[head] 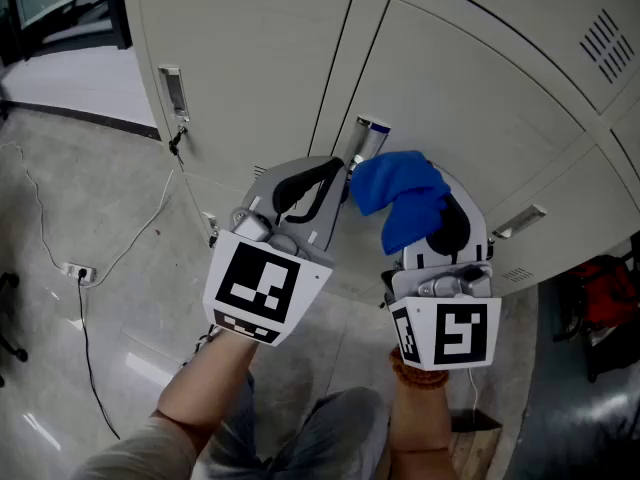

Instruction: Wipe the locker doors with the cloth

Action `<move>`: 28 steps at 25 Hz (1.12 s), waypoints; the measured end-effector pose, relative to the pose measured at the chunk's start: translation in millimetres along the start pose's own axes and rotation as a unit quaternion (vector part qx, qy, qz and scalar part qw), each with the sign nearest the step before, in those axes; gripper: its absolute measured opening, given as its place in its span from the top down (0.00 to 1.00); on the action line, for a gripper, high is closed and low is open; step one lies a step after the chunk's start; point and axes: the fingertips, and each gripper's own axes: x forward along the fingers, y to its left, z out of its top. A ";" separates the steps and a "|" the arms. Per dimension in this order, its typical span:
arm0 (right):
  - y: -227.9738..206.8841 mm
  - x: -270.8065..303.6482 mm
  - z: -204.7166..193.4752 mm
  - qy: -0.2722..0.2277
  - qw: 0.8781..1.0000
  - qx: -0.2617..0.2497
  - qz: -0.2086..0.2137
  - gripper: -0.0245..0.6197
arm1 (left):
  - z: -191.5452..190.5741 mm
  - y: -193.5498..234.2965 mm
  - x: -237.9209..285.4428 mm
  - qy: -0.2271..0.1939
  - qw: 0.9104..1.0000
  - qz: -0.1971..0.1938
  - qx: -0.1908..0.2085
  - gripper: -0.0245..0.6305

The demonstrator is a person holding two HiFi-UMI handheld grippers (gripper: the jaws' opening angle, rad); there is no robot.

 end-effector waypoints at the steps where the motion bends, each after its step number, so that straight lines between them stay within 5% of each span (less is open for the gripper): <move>1: -0.4 7.3 11.4 -0.004 1.000 -0.023 -0.002 0.92 | 6.6 4.2 -0.4 0.001 1.000 0.000 0.002 0.96; 8: -19.8 58.6 80.1 -0.018 0.989 -0.142 -0.032 0.92 | 51.3 31.0 5.8 0.006 1.000 0.008 0.020 0.96; 14: -34.0 86.7 117.8 -0.032 0.979 -0.188 -0.066 0.92 | 84.9 51.4 10.6 0.000 0.999 0.015 0.030 0.96; 21: -20.5 94.8 84.3 -0.007 0.960 -0.271 -0.074 0.92 | 73.8 56.7 8.5 0.004 1.000 0.013 0.023 0.96; 28: -11.4 67.8 28.7 0.003 0.955 -0.289 -0.073 0.92 | 25.4 38.0 19.0 0.023 1.000 0.001 0.017 0.96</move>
